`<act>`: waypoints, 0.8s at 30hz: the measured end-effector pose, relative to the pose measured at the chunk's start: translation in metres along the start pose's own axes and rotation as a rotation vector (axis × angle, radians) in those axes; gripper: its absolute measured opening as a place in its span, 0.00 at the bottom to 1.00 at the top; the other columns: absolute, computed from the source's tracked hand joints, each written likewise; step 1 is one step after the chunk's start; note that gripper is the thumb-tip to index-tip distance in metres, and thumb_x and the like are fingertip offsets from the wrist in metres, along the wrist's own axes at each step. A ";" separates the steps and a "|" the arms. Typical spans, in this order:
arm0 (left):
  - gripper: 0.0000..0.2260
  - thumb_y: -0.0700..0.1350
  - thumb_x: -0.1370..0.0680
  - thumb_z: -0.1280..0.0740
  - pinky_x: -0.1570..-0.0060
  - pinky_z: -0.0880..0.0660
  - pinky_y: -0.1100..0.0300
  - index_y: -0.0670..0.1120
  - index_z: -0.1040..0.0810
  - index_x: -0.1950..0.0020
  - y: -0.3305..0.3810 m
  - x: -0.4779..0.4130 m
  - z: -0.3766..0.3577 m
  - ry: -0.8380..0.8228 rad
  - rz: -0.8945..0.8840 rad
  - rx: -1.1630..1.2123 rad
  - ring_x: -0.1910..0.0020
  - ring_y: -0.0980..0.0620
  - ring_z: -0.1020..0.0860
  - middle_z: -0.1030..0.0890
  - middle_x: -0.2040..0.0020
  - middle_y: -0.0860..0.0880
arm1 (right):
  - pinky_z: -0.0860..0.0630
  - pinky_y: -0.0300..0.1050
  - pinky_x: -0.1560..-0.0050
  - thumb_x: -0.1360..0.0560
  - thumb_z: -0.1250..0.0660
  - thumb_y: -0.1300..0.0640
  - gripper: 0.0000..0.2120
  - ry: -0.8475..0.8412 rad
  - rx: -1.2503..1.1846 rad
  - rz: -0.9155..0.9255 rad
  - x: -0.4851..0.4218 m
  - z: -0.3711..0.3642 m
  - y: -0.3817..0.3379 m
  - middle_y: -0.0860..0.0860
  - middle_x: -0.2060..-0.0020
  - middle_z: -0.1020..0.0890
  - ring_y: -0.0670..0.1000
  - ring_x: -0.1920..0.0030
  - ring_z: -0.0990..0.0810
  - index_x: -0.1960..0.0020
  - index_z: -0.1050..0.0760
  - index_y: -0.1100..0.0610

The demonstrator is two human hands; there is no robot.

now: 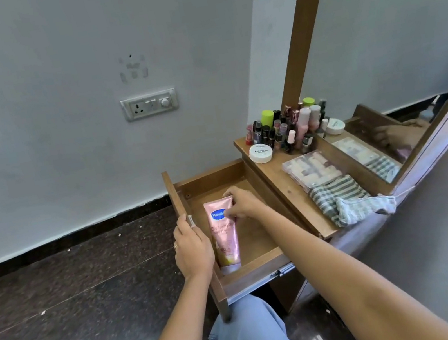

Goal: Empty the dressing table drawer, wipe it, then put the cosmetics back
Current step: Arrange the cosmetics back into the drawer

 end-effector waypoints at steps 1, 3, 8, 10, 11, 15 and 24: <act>0.17 0.45 0.18 0.45 0.51 0.22 0.45 0.47 0.35 0.28 0.000 0.000 0.000 0.002 0.001 -0.005 0.42 0.41 0.23 0.27 0.33 0.42 | 0.18 0.47 0.55 0.31 0.28 0.67 0.23 -0.019 -0.012 -0.034 -0.002 -0.008 0.007 0.55 0.46 0.21 0.53 0.50 0.19 0.39 0.31 0.58; 0.17 0.45 0.18 0.45 0.52 0.22 0.44 0.47 0.35 0.28 0.000 0.000 -0.001 0.005 -0.005 -0.023 0.43 0.41 0.23 0.27 0.34 0.42 | 0.19 0.48 0.51 0.32 0.29 0.69 0.27 -0.065 -0.036 -0.098 -0.001 -0.024 0.021 0.53 0.52 0.20 0.51 0.51 0.19 0.36 0.32 0.59; 0.17 0.45 0.18 0.46 0.54 0.21 0.44 0.46 0.35 0.29 0.000 -0.001 0.000 0.004 -0.013 -0.043 0.45 0.40 0.22 0.26 0.35 0.41 | 0.23 0.43 0.48 0.28 0.33 0.68 0.23 -0.103 0.007 -0.135 0.007 -0.051 0.036 0.49 0.57 0.20 0.48 0.55 0.22 0.35 0.29 0.57; 0.17 0.45 0.18 0.46 0.55 0.21 0.44 0.46 0.35 0.29 0.000 -0.001 -0.001 0.009 -0.015 -0.044 0.45 0.40 0.22 0.26 0.35 0.41 | 0.23 0.43 0.43 0.25 0.37 0.67 0.20 -0.075 0.020 -0.143 0.011 -0.058 0.039 0.52 0.47 0.19 0.50 0.46 0.21 0.35 0.28 0.56; 0.17 0.45 0.18 0.45 0.55 0.21 0.45 0.47 0.35 0.29 0.000 -0.001 -0.001 0.011 -0.017 -0.043 0.45 0.41 0.22 0.26 0.35 0.41 | 0.23 0.45 0.42 0.24 0.38 0.66 0.19 -0.064 0.034 -0.147 0.013 -0.061 0.040 0.54 0.44 0.20 0.52 0.44 0.21 0.35 0.28 0.56; 0.16 0.45 0.17 0.45 0.56 0.21 0.46 0.46 0.34 0.29 0.000 -0.001 0.000 0.013 -0.018 -0.043 0.46 0.40 0.22 0.26 0.36 0.41 | 0.23 0.45 0.42 0.23 0.37 0.64 0.17 -0.001 0.175 -0.086 0.027 -0.048 0.029 0.56 0.42 0.22 0.54 0.44 0.21 0.35 0.28 0.61; 0.16 0.44 0.18 0.44 0.60 0.21 0.47 0.45 0.34 0.30 -0.001 0.000 -0.001 0.020 -0.036 -0.031 0.49 0.40 0.21 0.25 0.37 0.39 | 0.32 0.55 0.36 0.24 0.36 0.49 0.26 0.729 0.410 -0.254 0.042 0.115 0.037 0.62 0.34 0.31 0.61 0.34 0.33 0.33 0.35 0.64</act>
Point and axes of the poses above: each hand's wrist, its own x-axis away from the middle knuckle, its own z-axis out of the back of the hand, y = z × x, the point moved 3 cm from there along -x, towards the middle knuckle
